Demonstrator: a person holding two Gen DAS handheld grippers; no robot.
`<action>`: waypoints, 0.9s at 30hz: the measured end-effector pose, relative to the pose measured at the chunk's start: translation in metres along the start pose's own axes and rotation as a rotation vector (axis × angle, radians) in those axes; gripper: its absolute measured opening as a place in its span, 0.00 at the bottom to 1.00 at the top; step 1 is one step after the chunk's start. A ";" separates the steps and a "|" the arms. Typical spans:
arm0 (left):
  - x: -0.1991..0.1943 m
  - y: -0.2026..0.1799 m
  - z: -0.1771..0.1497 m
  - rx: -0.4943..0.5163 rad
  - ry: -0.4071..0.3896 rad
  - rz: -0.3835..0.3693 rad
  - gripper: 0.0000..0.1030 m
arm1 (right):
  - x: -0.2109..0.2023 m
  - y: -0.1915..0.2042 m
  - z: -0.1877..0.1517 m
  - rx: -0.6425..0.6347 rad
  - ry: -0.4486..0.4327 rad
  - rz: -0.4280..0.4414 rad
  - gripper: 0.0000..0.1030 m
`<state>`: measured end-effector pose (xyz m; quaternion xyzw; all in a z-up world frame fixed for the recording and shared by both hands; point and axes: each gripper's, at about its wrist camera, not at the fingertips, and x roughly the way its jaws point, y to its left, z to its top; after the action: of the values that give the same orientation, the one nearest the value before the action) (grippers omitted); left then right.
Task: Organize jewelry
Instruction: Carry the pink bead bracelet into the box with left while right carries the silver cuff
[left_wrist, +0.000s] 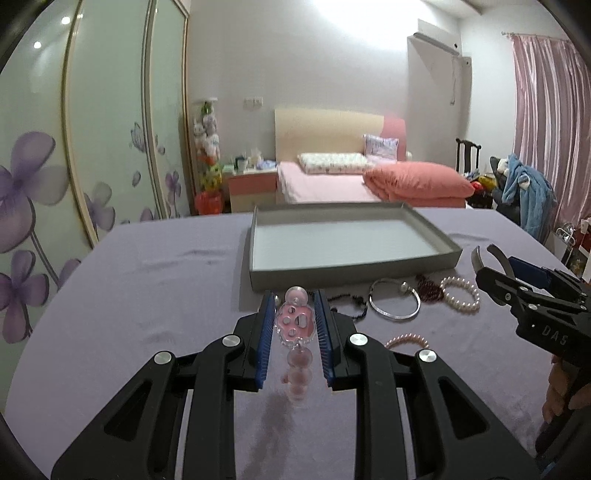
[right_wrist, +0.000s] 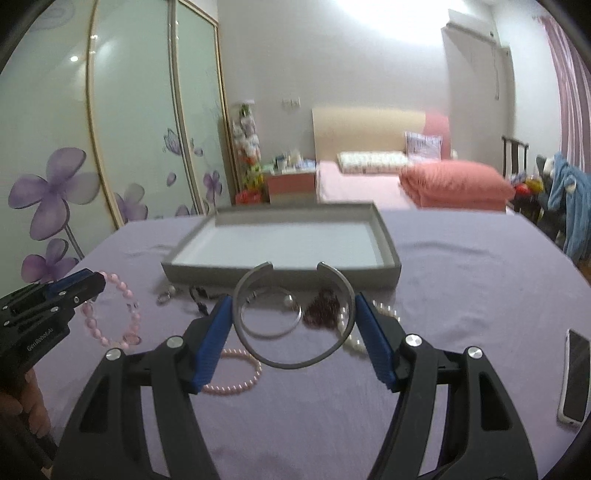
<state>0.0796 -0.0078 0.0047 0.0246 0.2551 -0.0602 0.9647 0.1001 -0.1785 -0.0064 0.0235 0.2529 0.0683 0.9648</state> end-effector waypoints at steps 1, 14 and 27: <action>-0.001 -0.001 0.001 0.000 -0.010 -0.001 0.22 | -0.003 0.003 0.002 -0.011 -0.024 -0.006 0.64; -0.008 -0.015 0.031 0.029 -0.150 0.033 0.22 | -0.027 0.016 0.027 -0.062 -0.274 -0.109 0.64; 0.008 -0.027 0.055 0.040 -0.249 0.066 0.22 | -0.009 0.015 0.057 -0.075 -0.451 -0.208 0.64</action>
<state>0.1097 -0.0398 0.0482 0.0447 0.1312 -0.0363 0.9897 0.1185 -0.1653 0.0494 -0.0238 0.0297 -0.0292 0.9989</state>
